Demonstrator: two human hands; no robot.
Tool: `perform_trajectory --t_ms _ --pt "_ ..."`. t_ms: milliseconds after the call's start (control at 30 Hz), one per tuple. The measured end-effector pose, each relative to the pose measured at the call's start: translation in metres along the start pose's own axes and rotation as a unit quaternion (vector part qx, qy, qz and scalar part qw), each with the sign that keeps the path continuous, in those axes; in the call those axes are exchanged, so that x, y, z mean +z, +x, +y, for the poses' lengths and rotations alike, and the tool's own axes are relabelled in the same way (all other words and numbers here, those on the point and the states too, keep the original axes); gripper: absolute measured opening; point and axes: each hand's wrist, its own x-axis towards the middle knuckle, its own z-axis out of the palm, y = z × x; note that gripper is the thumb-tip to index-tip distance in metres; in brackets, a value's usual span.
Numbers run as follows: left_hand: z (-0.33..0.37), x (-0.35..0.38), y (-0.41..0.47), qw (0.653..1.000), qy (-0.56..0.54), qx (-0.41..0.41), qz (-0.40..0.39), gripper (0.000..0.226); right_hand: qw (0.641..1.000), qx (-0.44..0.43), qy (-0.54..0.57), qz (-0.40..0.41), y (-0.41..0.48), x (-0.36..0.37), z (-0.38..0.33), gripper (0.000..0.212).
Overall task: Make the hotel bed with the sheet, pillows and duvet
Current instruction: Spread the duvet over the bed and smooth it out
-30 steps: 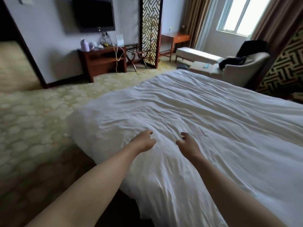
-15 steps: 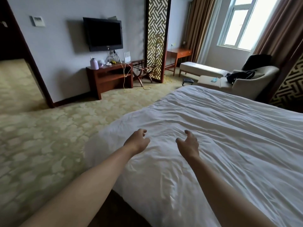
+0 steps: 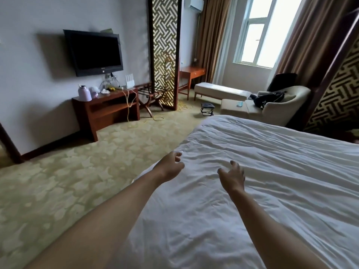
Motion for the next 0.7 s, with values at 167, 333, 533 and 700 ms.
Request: perform_trajectory --t_ms 167,333,533,700 --pt "-0.029 -0.045 0.087 0.999 -0.033 0.02 -0.034 0.049 0.998 0.032 -0.003 0.048 0.038 0.046 -0.038 0.063" --pt "-0.063 -0.085 0.173 0.99 -0.034 0.081 -0.11 0.066 0.988 0.085 0.002 0.131 0.067 0.104 -0.073 0.062" --pt "-0.093 -0.144 0.266 0.965 -0.029 0.189 -0.179 0.044 0.948 0.162 -0.005 0.274 0.059 0.173 -0.133 0.058" --pt "-0.09 -0.174 0.309 0.931 -0.055 0.251 -0.259 0.041 0.915 0.211 -0.032 0.342 0.049 0.198 -0.197 0.059"
